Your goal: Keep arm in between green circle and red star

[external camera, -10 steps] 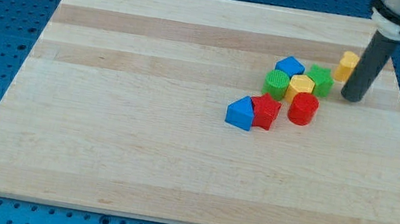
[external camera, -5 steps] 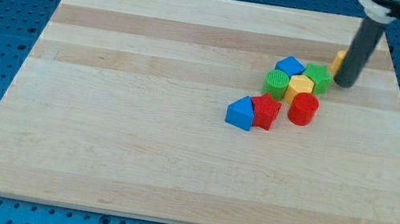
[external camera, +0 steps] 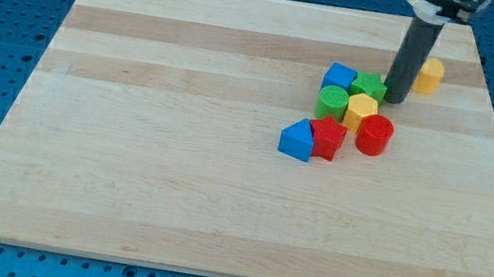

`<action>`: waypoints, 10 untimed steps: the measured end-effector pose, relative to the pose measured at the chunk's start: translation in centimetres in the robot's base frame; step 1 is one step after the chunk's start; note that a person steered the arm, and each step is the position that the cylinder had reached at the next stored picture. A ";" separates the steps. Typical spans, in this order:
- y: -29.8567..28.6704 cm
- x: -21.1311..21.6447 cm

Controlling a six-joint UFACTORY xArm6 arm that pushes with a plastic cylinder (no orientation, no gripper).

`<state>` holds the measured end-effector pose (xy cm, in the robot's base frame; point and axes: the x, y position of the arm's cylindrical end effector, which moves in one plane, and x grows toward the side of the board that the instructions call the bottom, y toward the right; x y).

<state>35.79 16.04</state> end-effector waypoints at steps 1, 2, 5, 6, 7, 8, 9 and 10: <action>0.3 -2.6; -1.3 -3.3; -13.9 0.7; -12.7 3.7; -12.5 4.8; -11.6 6.1; -9.1 6.1; -7.4 6.1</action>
<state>41.91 8.63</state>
